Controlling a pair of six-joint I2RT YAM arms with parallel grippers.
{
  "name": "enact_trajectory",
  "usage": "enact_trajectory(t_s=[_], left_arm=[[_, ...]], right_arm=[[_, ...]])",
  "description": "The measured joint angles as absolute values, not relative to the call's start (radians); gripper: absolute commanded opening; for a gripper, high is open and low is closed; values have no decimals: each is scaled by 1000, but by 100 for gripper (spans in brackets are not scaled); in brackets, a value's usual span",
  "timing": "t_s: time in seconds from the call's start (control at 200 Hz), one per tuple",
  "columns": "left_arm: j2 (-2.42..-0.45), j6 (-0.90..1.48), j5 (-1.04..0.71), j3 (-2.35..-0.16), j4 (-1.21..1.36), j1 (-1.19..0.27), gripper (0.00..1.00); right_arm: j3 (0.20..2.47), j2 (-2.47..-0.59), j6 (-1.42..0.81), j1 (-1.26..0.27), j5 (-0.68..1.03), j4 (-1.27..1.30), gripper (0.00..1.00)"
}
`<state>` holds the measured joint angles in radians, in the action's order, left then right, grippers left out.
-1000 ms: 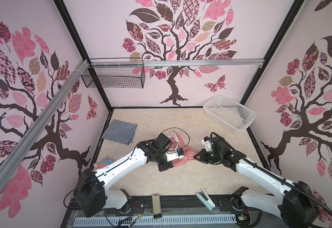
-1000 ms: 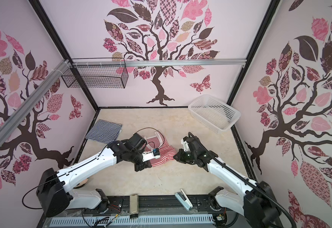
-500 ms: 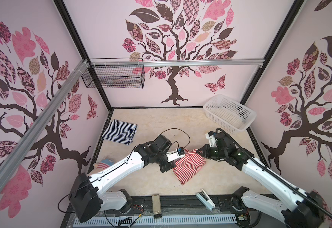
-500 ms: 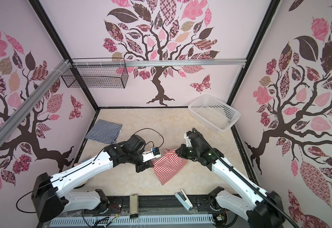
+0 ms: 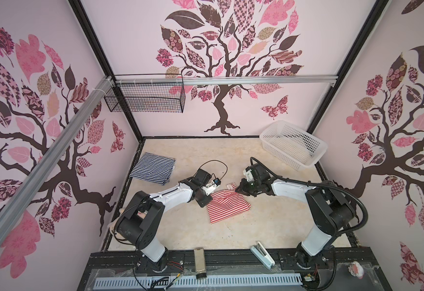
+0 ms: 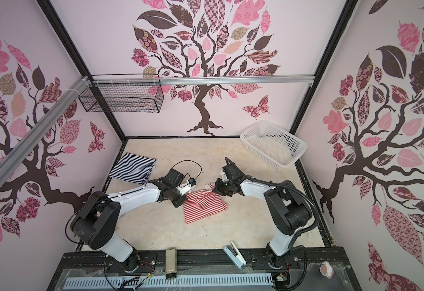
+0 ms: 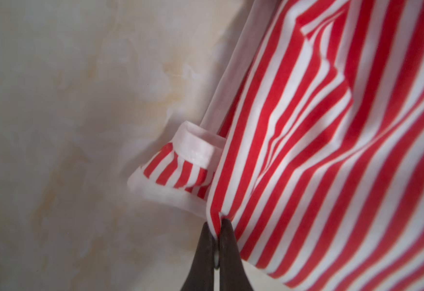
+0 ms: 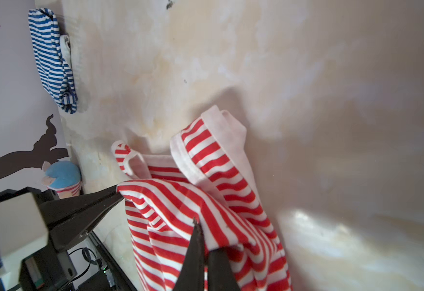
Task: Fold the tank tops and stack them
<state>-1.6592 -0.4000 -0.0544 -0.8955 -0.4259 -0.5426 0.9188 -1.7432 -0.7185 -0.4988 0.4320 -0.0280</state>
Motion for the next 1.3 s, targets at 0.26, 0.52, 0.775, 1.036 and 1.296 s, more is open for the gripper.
enact_trajectory(t_s=[0.26, 0.52, 0.775, 1.036, 1.296], left_arm=[[-1704, -408, -19, -962, -374, -493, 4], [-1703, -412, 49, -963, -325, -493, 44], [-1539, -410, 55, -933, -312, -492, 55], [-1498, -442, -169, -933, -453, -495, 46], [-1670, -476, -210, -963, -565, -526, 40]], right_arm=[[931, -1782, -717, -495, 413, 9, 43], [923, -1647, -699, -505, 328, -23, 45], [925, -1517, -688, -591, 281, -45, 10], [957, -1697, -682, -606, 313, -70, 0], [1043, -1858, -673, -576, 309, -91, 0]])
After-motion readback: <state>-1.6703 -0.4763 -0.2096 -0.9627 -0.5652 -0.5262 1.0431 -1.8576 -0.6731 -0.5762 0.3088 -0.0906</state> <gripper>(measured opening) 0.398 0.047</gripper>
